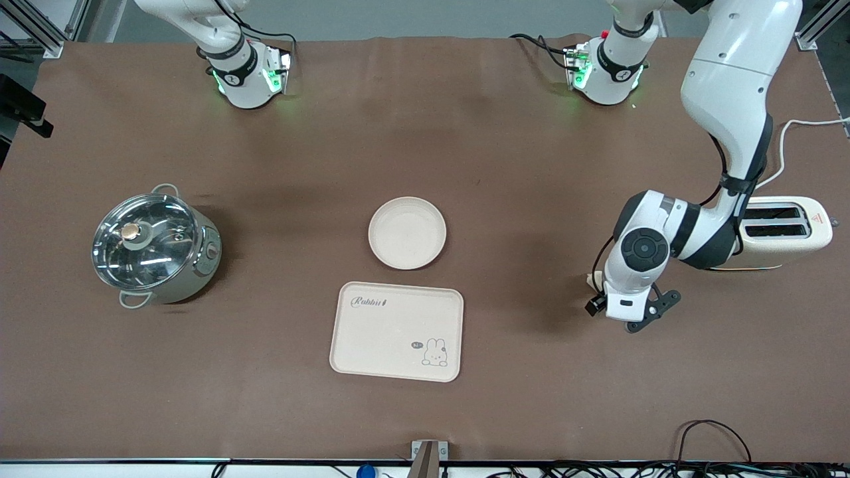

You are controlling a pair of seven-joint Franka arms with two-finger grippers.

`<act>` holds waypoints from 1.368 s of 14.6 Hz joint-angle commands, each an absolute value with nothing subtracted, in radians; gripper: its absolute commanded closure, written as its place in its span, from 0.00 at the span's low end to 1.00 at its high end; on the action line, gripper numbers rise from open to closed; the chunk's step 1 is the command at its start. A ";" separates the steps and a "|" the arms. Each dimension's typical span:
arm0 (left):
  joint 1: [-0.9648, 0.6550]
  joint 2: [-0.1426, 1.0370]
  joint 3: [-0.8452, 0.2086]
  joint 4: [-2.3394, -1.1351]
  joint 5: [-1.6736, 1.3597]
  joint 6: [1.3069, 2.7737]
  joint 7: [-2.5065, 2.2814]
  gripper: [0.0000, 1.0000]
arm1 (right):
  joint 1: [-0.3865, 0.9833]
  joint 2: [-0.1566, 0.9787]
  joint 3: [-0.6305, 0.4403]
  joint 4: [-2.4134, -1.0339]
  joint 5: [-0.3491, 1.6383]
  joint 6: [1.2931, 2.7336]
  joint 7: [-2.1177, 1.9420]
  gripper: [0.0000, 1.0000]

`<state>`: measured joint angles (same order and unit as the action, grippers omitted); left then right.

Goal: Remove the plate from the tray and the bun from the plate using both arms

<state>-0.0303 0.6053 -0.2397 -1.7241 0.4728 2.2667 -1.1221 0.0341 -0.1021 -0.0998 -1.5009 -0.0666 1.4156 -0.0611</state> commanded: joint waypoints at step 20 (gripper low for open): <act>0.066 0.009 -0.164 -1.485 0.058 1.504 -0.062 0.00 | 0.038 -0.130 -0.078 -1.476 -0.057 1.338 -0.066 0.00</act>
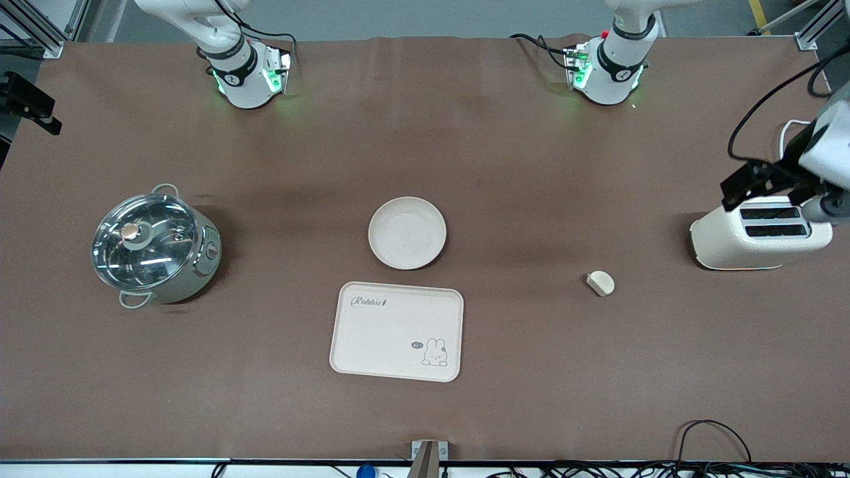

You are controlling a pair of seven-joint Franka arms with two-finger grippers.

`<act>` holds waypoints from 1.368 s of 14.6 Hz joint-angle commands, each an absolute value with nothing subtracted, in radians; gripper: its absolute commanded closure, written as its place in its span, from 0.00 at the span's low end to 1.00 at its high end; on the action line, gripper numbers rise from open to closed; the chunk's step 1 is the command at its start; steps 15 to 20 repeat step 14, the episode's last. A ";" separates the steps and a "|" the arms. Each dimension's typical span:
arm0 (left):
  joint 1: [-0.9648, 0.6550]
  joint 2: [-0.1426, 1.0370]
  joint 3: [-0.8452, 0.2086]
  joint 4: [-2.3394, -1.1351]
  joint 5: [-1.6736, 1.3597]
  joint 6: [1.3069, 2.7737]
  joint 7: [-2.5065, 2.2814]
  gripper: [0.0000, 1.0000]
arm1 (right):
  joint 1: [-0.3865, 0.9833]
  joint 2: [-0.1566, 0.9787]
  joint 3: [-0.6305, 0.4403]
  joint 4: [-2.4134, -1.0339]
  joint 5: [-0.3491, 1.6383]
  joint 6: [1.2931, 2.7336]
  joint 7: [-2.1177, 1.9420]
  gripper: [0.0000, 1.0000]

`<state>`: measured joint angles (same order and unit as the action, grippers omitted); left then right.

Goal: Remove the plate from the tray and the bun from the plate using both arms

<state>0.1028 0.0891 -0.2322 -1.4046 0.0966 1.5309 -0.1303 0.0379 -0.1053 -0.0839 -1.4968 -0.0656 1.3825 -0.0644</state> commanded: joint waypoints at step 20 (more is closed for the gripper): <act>0.043 -0.075 -0.138 -1.563 0.015 1.491 -0.061 0.00 | 0.038 -0.160 -0.086 -1.562 0.018 1.385 -0.061 0.00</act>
